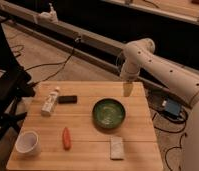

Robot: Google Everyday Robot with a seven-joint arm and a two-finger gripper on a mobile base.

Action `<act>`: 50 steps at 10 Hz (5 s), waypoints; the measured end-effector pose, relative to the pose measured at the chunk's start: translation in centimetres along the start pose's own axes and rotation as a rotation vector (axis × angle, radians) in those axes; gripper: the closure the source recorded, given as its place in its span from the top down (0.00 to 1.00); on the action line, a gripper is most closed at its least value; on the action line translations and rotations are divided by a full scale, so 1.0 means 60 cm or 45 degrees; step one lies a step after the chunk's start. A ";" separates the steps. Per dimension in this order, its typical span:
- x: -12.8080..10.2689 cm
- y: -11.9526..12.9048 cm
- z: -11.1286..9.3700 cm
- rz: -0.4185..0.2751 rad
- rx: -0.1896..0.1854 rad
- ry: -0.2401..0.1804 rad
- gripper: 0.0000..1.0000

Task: Drag the pepper across the table

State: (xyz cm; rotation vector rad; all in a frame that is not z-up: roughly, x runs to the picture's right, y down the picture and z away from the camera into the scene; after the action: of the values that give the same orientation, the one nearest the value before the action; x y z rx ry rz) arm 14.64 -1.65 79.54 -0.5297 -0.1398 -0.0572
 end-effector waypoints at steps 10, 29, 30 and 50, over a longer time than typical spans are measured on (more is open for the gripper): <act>-0.311 0.221 0.095 -0.921 -0.120 -0.206 0.80; -0.536 0.329 0.233 -1.216 -0.251 -0.454 0.80; -0.533 0.330 0.237 -1.214 -0.259 -0.451 0.80; -0.447 0.391 0.291 -1.037 -0.464 -0.289 0.00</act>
State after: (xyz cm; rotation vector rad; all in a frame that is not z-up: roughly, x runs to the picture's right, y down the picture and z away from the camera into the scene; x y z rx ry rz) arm -11.84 27.93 78.74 -0.8146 -0.5693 -0.8312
